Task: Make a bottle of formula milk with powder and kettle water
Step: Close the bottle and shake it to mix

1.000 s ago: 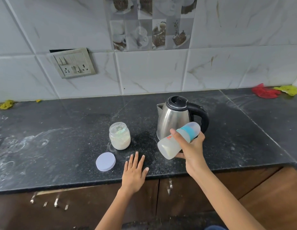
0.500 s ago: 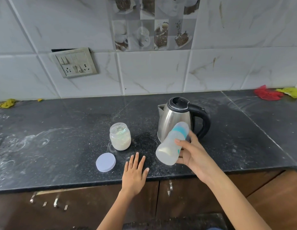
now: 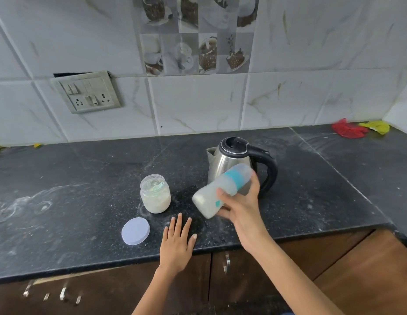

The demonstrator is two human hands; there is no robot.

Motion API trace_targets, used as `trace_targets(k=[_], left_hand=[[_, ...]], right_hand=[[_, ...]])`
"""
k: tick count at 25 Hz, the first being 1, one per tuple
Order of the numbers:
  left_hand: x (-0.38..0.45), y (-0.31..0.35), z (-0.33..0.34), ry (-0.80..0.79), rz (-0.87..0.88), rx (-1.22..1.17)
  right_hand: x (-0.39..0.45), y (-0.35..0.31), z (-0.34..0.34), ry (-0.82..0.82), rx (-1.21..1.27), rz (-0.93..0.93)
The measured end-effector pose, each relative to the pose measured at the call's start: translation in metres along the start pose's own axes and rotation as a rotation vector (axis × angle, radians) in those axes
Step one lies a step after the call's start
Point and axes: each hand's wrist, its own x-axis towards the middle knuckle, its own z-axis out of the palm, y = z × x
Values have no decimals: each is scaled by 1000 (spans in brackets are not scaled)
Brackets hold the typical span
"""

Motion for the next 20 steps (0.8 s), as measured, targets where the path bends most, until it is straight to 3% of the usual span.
trace_targets(k=[2, 6, 10, 13, 14, 17, 20], left_hand=[[-1, -1, -1, 11, 42, -32], [1, -3, 4, 55, 35, -38], [-1, 0, -3, 31, 37, -104], [-1, -1, -1, 53, 51, -41], [-1, 0, -2, 36, 34, -38], [-6, 2, -8, -14, 2, -92], [-9, 5, -11, 24, -27, -48]], right_hand=[[-10, 5, 5, -116, -120, 38], [6, -2, 0, 102, 81, -88], [-10, 9, 11, -120, -136, -32], [7, 5, 6, 85, 104, -90], [7, 5, 7, 81, 123, -70], [-10, 13, 13, -118, -54, 20], [6, 9, 7, 82, 124, -59]])
